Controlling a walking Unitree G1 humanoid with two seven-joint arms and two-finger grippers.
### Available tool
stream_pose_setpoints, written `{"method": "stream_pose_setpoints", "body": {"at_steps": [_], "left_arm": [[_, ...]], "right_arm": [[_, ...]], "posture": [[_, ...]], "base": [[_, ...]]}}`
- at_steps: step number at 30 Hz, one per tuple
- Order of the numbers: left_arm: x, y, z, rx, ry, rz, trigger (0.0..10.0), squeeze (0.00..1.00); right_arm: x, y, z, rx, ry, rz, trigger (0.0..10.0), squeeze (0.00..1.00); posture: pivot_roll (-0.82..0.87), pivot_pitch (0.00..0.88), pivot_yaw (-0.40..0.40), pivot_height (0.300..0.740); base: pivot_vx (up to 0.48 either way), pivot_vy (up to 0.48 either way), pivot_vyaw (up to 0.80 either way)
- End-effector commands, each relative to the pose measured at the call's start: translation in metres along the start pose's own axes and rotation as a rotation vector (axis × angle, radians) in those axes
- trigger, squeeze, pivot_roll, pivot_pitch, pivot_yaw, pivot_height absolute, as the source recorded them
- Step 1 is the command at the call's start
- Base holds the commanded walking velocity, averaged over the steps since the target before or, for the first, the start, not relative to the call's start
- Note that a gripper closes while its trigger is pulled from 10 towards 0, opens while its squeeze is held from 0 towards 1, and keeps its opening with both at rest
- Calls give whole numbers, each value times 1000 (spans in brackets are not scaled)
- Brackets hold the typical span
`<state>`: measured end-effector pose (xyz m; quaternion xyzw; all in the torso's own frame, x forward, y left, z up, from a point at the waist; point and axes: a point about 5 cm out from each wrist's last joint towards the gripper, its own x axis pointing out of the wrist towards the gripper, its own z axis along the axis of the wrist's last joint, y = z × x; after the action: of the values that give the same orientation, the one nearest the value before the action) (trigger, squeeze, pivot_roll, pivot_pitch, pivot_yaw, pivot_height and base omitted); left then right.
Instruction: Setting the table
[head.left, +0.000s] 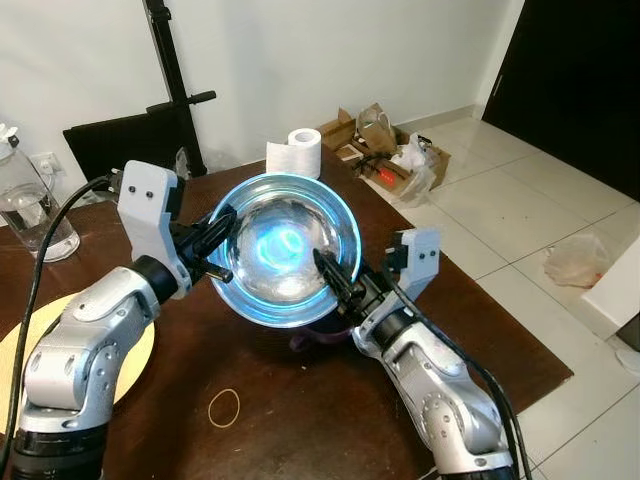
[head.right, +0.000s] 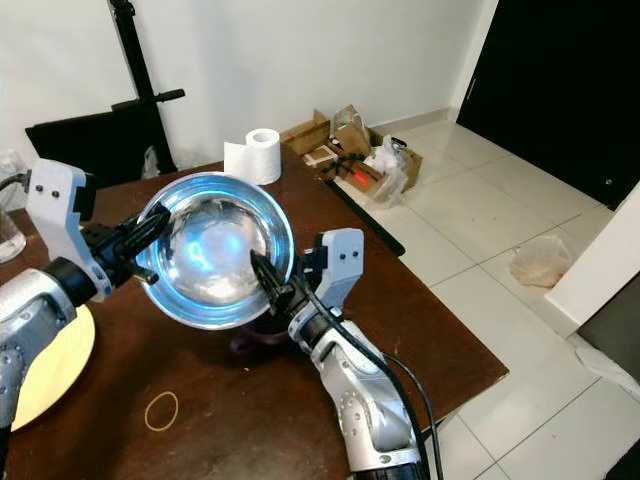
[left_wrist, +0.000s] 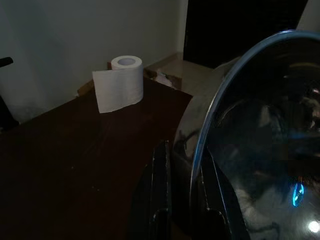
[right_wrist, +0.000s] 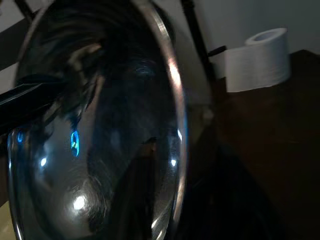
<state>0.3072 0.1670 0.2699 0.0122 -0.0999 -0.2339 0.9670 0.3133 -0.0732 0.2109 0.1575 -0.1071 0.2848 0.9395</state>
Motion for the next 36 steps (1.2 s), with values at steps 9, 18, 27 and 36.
{"method": "stream_pose_setpoints", "body": {"at_steps": [9, 18, 27, 36], "left_arm": [[2, -20, 10, 1, -79, -115, 10000, 0], [6, -31, 3, 13, -93, -91, 10000, 0], [13, -45, -10, -21, -69, -90, 10000, 1000], [-2, -27, 4, -28, -66, -132, 10000, 0]], "right_arm": [[0, 3, -9, 10, 37, 24, 0, 0], [-2, 3, -11, 8, 32, 27, 0, 0], [-3, 3, -12, 11, 29, 18, 0, 0], [-9, -6, -12, -5, 25, -35, 0, 0]], "posture": [[35, 112, 89, 740], [35, 104, 87, 740], [30, 103, 83, 740], [34, 115, 90, 740]], "base": [[0, 0, 0], [0, 0, 0], [0, 0, 0], [0, 0, 0]]}}
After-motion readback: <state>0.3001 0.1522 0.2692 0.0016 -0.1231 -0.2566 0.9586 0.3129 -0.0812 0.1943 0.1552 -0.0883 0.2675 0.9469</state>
